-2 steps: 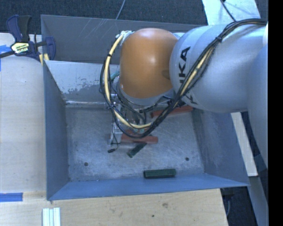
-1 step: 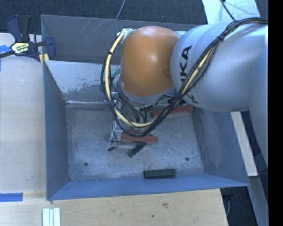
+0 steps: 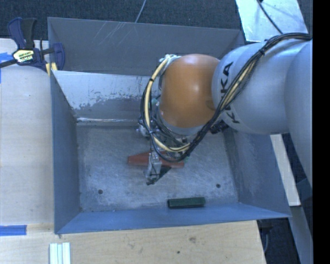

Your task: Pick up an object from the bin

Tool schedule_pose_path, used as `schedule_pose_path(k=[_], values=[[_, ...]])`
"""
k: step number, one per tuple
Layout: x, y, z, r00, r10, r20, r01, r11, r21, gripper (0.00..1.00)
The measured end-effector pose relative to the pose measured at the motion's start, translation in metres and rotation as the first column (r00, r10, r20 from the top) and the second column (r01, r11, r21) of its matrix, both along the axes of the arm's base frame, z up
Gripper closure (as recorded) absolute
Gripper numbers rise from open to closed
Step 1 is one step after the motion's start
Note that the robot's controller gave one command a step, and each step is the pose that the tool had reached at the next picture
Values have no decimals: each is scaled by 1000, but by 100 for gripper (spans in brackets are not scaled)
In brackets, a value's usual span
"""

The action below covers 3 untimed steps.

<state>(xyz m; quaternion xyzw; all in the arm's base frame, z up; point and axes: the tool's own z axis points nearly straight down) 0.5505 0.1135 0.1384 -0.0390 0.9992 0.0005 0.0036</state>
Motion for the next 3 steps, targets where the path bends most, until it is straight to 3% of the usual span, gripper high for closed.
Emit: schedule_pose_path(k=[1, 2, 3], values=[[19, -28, -9, 999, 33, -10, -34, 999, -2, 0], [21, -55, -15, 999, -54, 0, 54, 999, 0, 0], [19, -53, -67, 1000, 1, -5, -1, 1000, -1, 0]])
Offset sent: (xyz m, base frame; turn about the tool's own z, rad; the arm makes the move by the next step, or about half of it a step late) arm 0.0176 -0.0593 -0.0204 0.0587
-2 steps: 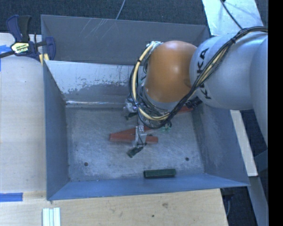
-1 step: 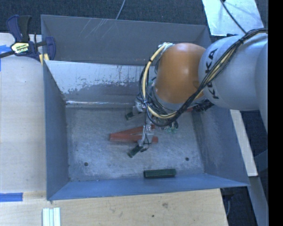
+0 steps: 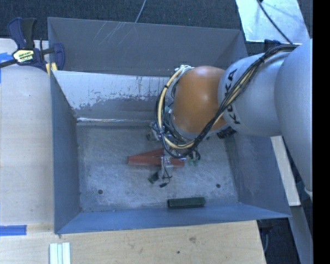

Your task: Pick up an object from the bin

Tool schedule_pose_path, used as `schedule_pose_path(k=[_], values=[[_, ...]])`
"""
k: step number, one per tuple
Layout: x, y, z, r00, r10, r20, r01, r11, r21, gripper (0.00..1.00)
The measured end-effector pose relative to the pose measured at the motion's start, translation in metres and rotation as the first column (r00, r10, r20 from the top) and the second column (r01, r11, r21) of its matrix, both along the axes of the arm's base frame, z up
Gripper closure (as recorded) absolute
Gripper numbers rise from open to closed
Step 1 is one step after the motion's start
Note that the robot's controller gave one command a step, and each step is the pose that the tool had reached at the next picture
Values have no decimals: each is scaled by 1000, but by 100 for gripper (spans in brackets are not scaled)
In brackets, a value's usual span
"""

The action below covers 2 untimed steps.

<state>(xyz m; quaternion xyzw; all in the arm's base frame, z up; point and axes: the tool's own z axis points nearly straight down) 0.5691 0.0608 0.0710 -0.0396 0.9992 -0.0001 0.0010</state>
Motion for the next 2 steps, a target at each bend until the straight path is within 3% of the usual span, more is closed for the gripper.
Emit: schedule_pose_path(k=[1, 2], values=[[-9, -2, 3, 973, -232, 3, 232, 973, 5, 100], [-9, -2, 3, 973, -233, 3, 233, 973, 5, 100]])
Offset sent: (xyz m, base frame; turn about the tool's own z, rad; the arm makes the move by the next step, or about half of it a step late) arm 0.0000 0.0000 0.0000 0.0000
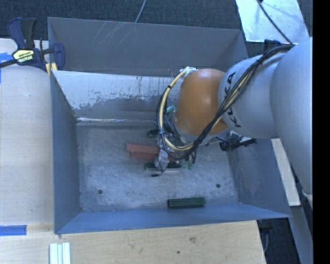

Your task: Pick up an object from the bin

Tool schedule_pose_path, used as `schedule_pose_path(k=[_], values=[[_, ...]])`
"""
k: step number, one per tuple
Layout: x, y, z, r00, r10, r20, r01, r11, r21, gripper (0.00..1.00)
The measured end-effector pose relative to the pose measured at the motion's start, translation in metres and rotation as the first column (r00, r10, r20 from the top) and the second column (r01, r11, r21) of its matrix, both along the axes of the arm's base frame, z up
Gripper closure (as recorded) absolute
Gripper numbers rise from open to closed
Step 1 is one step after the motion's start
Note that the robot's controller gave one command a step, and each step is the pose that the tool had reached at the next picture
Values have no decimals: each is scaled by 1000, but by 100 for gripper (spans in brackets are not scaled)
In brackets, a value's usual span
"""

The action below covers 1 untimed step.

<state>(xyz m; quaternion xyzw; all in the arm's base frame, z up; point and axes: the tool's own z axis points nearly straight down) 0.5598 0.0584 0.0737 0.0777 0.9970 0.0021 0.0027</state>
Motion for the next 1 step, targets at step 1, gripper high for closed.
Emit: schedule_pose_path(k=[1], values=[[-1, 0, 3, 1000, 0, -1, 0, 1000, 0, 100]])
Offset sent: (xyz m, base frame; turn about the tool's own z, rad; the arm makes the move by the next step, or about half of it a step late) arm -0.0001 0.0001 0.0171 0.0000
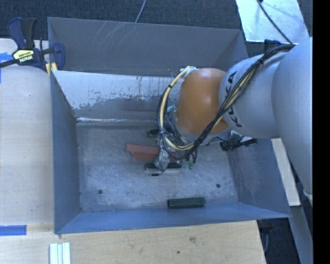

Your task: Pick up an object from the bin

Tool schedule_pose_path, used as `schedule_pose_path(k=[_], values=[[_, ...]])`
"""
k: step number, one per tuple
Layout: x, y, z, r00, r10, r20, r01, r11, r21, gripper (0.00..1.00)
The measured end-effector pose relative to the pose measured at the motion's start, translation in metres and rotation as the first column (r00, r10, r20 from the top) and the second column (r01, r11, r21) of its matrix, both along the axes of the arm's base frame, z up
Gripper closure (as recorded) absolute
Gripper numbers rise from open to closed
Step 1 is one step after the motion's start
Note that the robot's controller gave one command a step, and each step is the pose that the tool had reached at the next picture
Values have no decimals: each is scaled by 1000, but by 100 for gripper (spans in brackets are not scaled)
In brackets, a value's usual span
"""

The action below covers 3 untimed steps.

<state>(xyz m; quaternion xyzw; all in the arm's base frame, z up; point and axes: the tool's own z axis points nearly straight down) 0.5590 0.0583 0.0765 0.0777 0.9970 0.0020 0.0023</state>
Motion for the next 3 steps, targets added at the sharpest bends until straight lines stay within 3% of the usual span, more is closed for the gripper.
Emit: schedule_pose_path(k=[1, 3], values=[[-3, -1, 19, 1000, -1, -9, 1, 1000, -3, 100], [0, -2, 47, 1000, -1, 2, 1, 1000, -3, 100]])
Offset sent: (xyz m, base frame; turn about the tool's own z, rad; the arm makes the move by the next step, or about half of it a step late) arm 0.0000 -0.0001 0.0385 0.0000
